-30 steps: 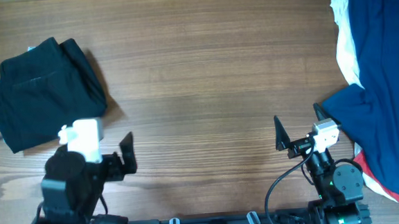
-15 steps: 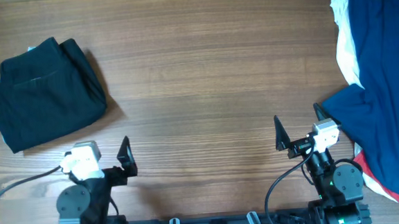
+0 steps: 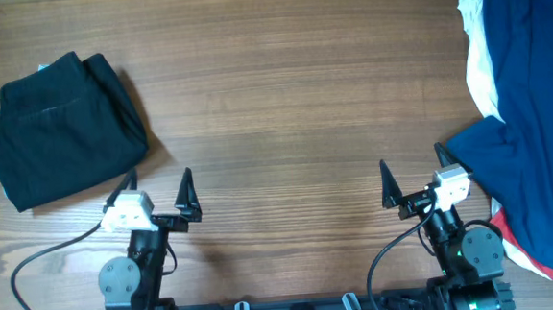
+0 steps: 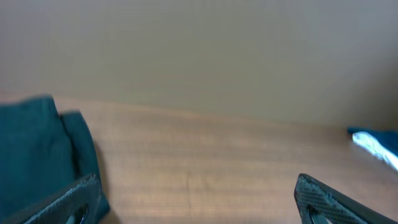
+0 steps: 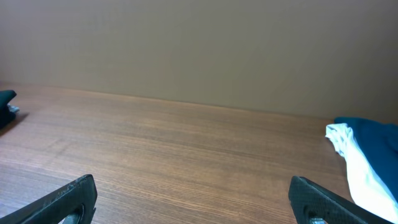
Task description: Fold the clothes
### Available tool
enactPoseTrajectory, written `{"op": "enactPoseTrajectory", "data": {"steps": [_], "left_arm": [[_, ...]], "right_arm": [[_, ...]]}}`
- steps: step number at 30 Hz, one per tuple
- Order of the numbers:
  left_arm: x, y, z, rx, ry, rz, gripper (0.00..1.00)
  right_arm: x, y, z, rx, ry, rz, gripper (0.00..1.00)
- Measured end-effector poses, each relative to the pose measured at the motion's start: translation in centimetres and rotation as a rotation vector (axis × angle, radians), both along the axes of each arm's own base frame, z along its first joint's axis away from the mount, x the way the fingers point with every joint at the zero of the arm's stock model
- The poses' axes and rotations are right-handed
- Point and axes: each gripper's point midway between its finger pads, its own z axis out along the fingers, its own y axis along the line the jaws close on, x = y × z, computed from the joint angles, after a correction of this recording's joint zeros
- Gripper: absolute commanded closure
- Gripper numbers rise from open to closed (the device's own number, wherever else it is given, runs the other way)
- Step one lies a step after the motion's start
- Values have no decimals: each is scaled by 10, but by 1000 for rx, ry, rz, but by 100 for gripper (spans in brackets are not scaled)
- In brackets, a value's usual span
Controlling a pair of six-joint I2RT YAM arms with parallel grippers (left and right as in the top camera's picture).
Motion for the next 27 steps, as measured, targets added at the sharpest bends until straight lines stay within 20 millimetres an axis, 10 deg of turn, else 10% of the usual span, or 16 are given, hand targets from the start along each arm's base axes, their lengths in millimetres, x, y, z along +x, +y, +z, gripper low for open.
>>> {"op": "enactPoseTrajectory", "data": {"steps": [27], "left_arm": [[-2,-9,-18,2,69,-55,0]], "right_arm": [[0,0,0,0,0,0,0]]}}
